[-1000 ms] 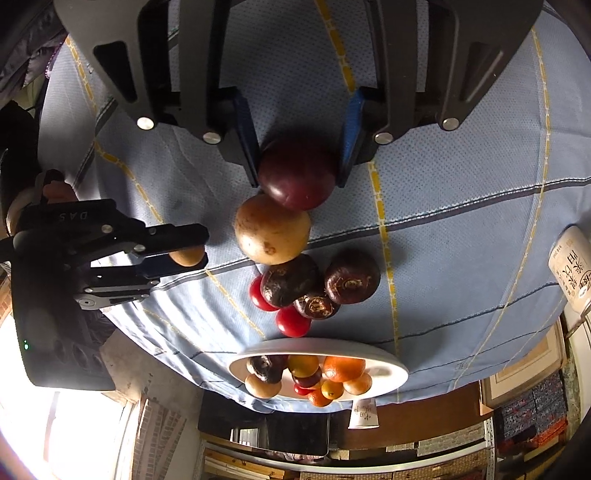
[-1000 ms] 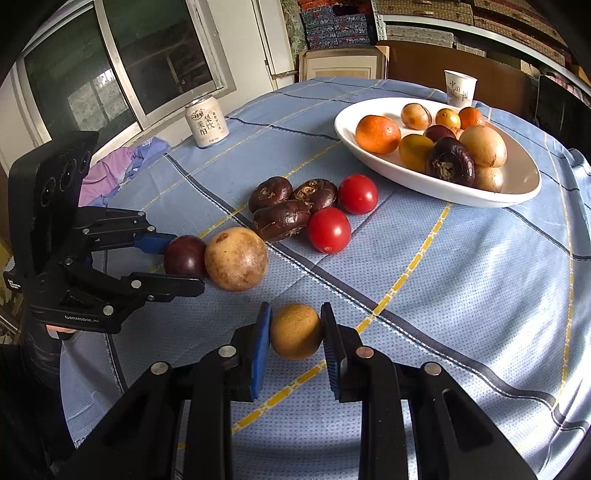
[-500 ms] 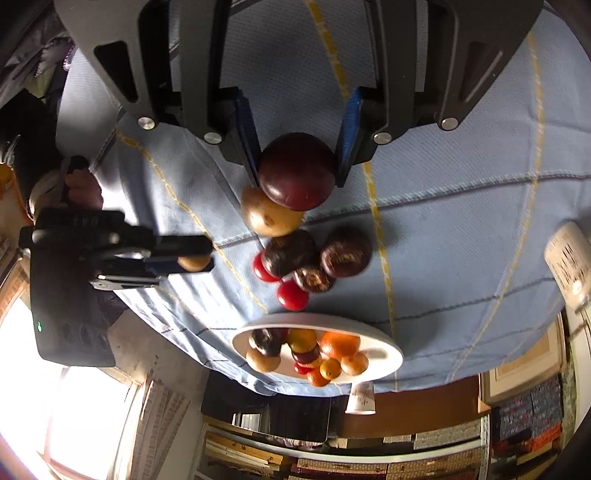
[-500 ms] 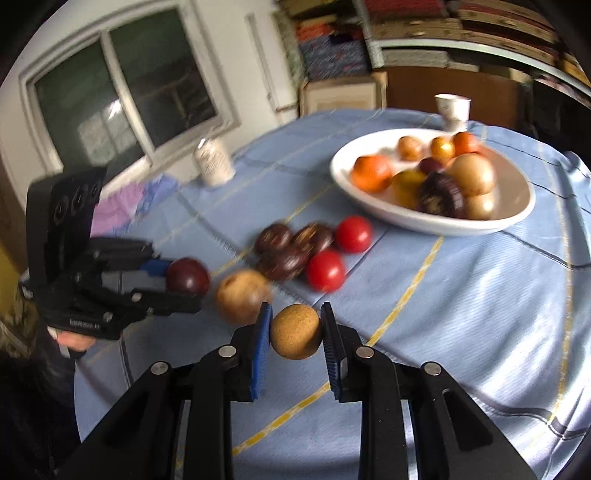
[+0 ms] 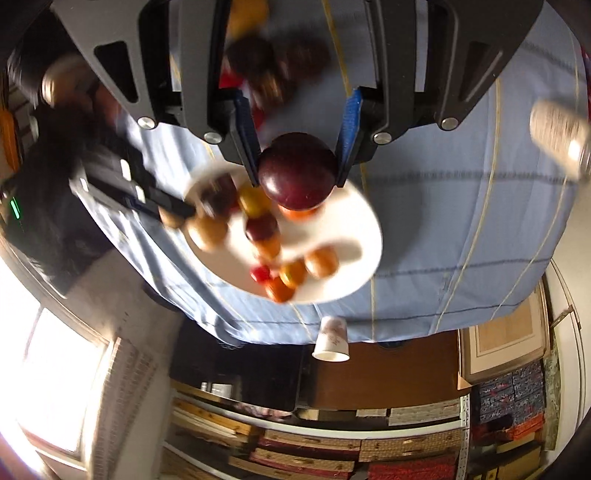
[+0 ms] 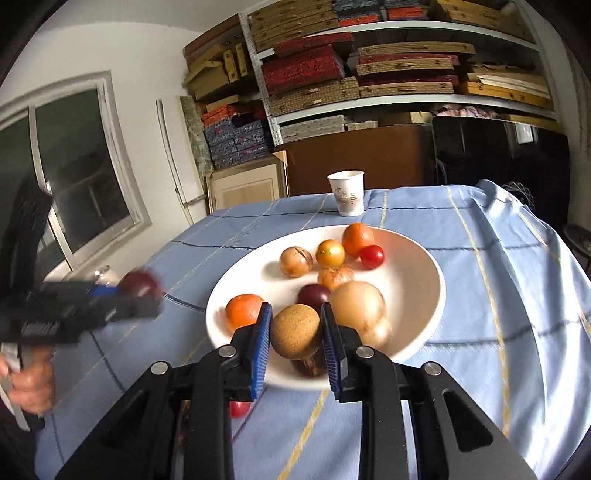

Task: Organize fruits
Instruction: 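Carry both fruits over the white plate and open both tools, then move both open tools back toward the pile, right tool toward a red tomato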

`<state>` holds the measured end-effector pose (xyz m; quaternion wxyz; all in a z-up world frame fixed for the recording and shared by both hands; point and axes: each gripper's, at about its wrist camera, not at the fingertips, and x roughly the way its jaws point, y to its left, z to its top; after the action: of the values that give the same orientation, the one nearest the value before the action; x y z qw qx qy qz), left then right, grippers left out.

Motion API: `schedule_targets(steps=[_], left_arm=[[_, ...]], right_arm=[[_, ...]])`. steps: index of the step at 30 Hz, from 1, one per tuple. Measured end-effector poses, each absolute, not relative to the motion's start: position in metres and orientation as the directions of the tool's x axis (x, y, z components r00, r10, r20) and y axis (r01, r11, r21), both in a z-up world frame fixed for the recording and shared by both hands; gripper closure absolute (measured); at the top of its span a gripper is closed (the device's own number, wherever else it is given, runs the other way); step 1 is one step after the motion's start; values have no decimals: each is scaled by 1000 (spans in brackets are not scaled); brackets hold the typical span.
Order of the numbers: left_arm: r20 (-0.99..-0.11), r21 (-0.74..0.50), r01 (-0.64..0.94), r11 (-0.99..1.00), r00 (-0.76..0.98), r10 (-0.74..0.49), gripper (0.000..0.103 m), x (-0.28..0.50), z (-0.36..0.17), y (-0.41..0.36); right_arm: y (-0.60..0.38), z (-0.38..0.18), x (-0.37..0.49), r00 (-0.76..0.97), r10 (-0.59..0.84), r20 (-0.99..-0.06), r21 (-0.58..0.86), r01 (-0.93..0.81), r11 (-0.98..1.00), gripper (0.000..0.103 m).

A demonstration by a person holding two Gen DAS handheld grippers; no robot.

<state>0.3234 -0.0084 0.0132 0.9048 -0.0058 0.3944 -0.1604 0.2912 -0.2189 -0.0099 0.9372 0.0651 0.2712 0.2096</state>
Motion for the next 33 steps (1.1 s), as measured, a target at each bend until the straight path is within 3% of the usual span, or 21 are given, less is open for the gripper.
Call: schedule_targets(steps=[6, 7, 8, 10, 16, 22, 24, 26, 28, 33], left_arm=[[-749, -116, 237, 965, 617, -241, 64, 395, -3, -25], [-748, -108, 227, 968, 623, -229, 58, 399, -5, -27], [-745, -102, 206, 973, 632, -212, 36, 402, -5, -27], [-723, -115, 162, 980, 663, -194, 5, 399, 0, -21], [-654, -142, 116, 983, 735, -182, 5, 341, 20, 4], [-623, -140, 41, 989, 773, -120, 5, 278, -1, 33], [-641, -158, 15, 987, 759, -114, 5, 271, -11, 41], [-680, -183, -27, 983, 726, -106, 5, 271, -21, 50], [-696, -207, -75, 975, 712, -92, 5, 273, -26, 61], [-681, -229, -107, 967, 728, -81, 5, 268, -22, 70]], right_arm=[[-210, -8, 320, 755, 448, -479, 260, -365, 894, 74], [-208, -7, 322, 759, 444, -476, 251, -367, 896, 58], [-207, -6, 324, 763, 437, -476, 245, -362, 899, 42], [-212, -1, 320, 767, 443, -464, 260, -360, 896, 40], [-218, 17, 293, 721, 551, -420, 316, -453, 834, 37], [-203, 9, 264, 650, 599, -468, 311, -514, 800, 37], [-195, 3, 255, 644, 561, -520, 254, -511, 821, 43], [-191, 0, 248, 641, 532, -553, 200, -517, 832, 64], [-190, -5, 244, 625, 511, -590, 158, -531, 832, 72], [-191, -22, 244, 508, 528, -681, 195, -569, 799, 73]])
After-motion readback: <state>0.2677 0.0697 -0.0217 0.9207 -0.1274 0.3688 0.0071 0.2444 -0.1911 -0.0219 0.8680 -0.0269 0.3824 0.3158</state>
